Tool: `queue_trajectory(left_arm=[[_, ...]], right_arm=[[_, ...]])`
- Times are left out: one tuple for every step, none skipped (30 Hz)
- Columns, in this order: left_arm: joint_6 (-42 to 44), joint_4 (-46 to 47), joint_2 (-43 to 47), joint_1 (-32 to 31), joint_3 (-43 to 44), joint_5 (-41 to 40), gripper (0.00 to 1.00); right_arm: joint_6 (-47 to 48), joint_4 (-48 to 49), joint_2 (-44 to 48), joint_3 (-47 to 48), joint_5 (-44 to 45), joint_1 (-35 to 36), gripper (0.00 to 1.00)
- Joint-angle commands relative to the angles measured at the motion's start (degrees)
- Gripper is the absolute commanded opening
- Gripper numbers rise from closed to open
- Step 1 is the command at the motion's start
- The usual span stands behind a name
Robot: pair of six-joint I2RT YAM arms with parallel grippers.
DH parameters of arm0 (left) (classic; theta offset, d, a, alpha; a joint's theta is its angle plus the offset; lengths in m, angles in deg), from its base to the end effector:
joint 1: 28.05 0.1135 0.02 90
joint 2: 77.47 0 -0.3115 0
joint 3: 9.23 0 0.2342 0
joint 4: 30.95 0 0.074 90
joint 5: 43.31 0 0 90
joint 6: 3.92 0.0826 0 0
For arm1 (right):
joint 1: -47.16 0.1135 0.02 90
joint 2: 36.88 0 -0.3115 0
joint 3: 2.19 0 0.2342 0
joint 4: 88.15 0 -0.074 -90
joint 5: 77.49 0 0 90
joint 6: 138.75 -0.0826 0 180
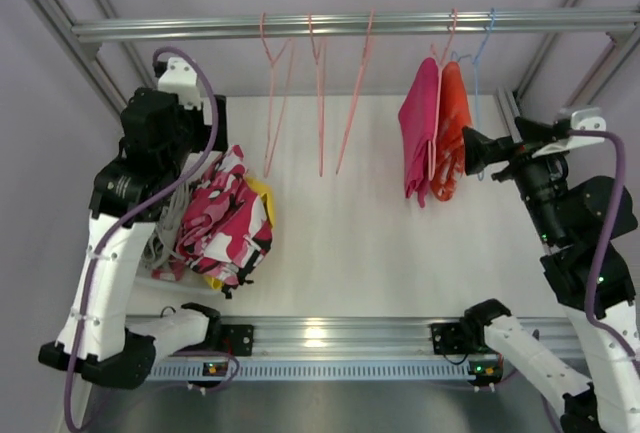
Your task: Remove the trousers from the hanger
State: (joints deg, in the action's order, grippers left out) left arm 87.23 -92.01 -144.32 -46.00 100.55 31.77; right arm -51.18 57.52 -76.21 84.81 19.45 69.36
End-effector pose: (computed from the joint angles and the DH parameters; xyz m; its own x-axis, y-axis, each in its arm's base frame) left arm 0.2113 -0.0461 0.5116 -0.2947 0.1158 -0.9486 0.0709 0.9925 0.0992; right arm 0.0858 0.0242 0.5201 0.2021 0.1280 -0.9710 -0.2750 0.9589 0.0691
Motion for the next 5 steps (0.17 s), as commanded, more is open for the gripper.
queue_trajectory(left_arm=[[2.89,4.55,4.79,1.78,-3.52,-8.28,0.99],[2.98,5.43,5.41,1.87,-4.23,-8.63,0.99],[2.55,5.52,6.11,1.96,-4.58,-11.6,0.99],[2.28,5.52,6.55,1.87,-5.02,-12.84,0.99],[2.37,6.31,6.9,1.87,-5.37,-13.38,0.99]], right_arm=[[1.04,0.33,2.23,-4.65,1.32,-3.21,0.99],[0.77,0.33,3.37,-5.97,0.97,-4.34,0.99],[0.42,0.41,3.82,-6.33,0.71,-4.88,1.0],[-0.02,0.5,4.17,-6.85,0.71,-5.32,0.99],[-0.11,0.85,4.52,-6.94,0.97,-5.84,1.0]])
